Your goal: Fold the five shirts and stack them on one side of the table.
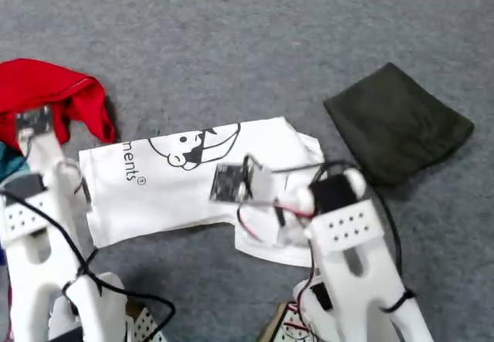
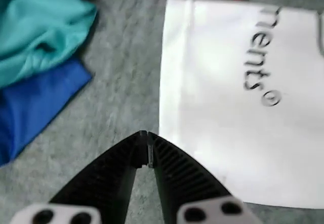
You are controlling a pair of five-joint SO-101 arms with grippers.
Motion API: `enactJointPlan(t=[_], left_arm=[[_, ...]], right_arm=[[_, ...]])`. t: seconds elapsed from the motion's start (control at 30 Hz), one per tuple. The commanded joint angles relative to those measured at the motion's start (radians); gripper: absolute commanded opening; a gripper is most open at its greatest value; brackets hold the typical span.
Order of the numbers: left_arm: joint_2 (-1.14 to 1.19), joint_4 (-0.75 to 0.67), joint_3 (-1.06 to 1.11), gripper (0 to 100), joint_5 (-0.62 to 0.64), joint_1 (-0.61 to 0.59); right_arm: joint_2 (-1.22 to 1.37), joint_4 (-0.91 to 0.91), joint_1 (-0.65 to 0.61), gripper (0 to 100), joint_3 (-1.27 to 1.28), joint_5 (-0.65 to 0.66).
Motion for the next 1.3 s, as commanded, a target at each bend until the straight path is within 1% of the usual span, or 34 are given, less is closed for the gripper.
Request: enactJointPlan(t=[0.0, 0.07, 0.17, 0.23, 0.3, 0.43, 0.53, 0.63, 0.7, 0.8, 0.93, 1.27], left_arm=[[-0.048, -0.052, 0.098, 2, -0.014, -0.081], [-0.048, -0.089, 0.137, 2, -0.014, -0.120], [-0.048, -0.144, 0.190, 2, -0.014, -0.149], [-0.048, -0.169, 0.227, 2, -0.014, -0.149], [-0.048, -0.196, 0.269, 2, -0.014, -0.149], [-0.058, -0.252, 0.319, 2, -0.011, -0.152], [-0.058, -0.255, 0.316, 2, -0.009, -0.149], [-0.058, -0.255, 0.316, 2, -0.009, -0.147], [-0.058, -0.255, 0.318, 2, -0.009, -0.147], [-0.058, -0.255, 0.318, 2, -0.009, -0.144], [-0.058, -0.256, 0.319, 2, -0.009, -0.144], [-0.058, -0.252, 0.319, 2, -0.009, -0.146]], right_arm=[[-0.054, -0.040, -0.073, 1.3, 0.096, 0.011], [-0.054, -0.048, -0.117, 3.1, 0.114, 0.008], [-0.053, -0.077, -0.170, 12.5, 0.127, 0.003], [-0.053, -0.095, -0.196, 18.9, 0.127, -0.026], [-0.053, -0.104, -0.228, 22.1, 0.136, -0.041], [-0.053, -0.126, -0.280, 21.0, 0.220, -0.041], [-0.050, -0.150, -0.278, 21.3, 0.245, -0.043], [0.008, -0.170, -0.278, 21.4, 0.246, -0.043], [0.087, -0.221, -0.277, 21.4, 0.252, -0.043], [0.216, -0.351, -0.277, 21.4, 0.272, -0.080], [0.343, -0.486, -0.278, 21.4, 0.309, -0.094], [0.444, -0.488, -0.277, 21.0, 0.289, -0.089]])
